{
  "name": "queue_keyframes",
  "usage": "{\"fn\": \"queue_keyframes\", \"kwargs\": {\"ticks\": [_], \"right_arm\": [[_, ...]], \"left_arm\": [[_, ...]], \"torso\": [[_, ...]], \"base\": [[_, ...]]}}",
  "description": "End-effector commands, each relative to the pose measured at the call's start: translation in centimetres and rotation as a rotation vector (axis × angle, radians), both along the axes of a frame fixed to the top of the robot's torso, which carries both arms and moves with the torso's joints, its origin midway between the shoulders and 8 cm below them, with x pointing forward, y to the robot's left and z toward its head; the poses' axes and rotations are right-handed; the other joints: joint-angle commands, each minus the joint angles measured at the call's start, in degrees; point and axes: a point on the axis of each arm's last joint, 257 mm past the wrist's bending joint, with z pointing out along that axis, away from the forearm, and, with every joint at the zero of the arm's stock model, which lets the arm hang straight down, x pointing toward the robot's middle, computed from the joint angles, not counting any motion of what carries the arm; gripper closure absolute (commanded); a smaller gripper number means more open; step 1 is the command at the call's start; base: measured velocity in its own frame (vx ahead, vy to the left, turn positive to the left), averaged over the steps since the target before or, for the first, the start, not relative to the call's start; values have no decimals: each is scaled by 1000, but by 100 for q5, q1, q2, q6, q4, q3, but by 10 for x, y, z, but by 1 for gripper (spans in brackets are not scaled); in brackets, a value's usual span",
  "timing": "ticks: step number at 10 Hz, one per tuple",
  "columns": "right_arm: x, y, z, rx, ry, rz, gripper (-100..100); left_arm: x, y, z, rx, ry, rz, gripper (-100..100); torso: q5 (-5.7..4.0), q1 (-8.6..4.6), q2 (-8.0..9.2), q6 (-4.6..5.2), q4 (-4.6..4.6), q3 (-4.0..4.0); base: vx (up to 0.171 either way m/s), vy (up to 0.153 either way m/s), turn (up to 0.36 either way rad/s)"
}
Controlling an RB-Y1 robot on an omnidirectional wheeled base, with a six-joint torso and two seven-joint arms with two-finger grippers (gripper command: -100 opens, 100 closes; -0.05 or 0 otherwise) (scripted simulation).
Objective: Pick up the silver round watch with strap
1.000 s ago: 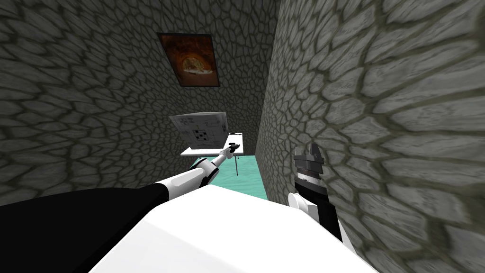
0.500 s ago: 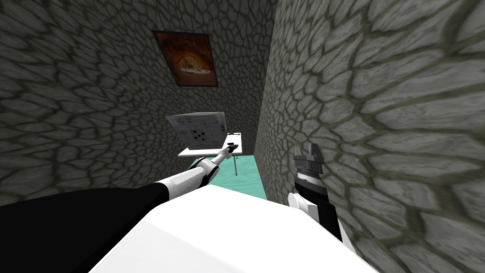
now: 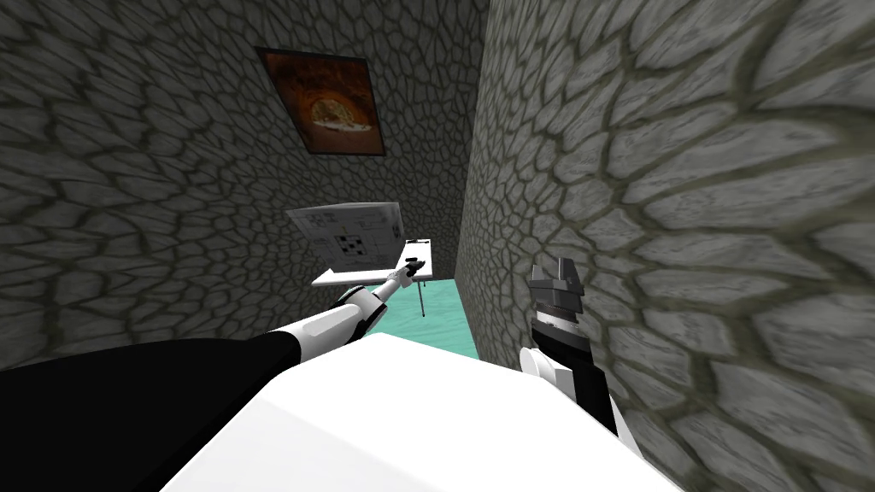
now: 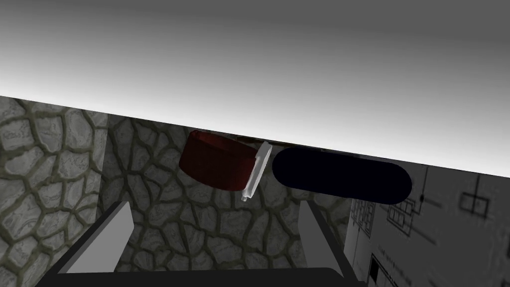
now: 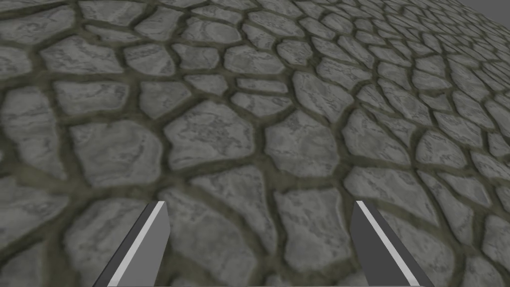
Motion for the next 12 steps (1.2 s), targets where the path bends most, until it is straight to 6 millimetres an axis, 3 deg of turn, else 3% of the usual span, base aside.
{"fn": "queue_keyframes", "kwargs": {"ticks": [1, 3, 4, 5, 7, 9, 10, 11, 12], "right_arm": [[0, 0, 0, 0, 0, 0, 0], [0, 0, 0, 0, 0, 0, 0], [0, 0, 0, 0, 0, 0, 0], [0, 0, 0, 0, 0, 0, 0], [0, 0, 0, 0, 0, 0, 0], [0, 0, 0, 0, 0, 0, 0], [0, 0, 0, 0, 0, 0, 0], [0, 1, 0, 0, 1, 2, 0], [1, 1, -1, 1, 2, 4, 0]], "left_arm": [[3, 10, 3, 3, -8, 3, -100], [-10, 62, -4, -2, 1, 60, -100], [-14, 76, -11, -14, 18, 95, -100], [-10, 63, -3, 0, 0, 61, -100], [-23, 107, -5, -5, 2, 102, -100], [-23, 111, -3, 1, 0, 106, -100], [-30, 135, -3, 2, 0, 128, -100], [-30, 135, -3, 2, 0, 128, -100], [-38, 158, -1, 3, -1, 149, -100]], "torso": [[0, 0, 0, 0, 0, 0], [-1, -3, -2, -1, 0, -1], [-4, -15, -4, 3, 0, -2], [-2, -8, 1, -5, 0, 0], [-1, -1, 2, 1, 0, 1], [-3, -8, -1, -1, 1, 0], [-1, 0, -2, -4, 0, -1], [-2, -7, -2, 7, 2, 0], [-6, -30, -4, 16, 5, 0]], "base": [[-1, -31, -94], [3, -57, -186], [1, -58, -102], [-2, -24, 40], [-4, -47, -188], [8, -40, -51], [13, -37, -147], [6, -24, -68], [0, -42, -133]]}}
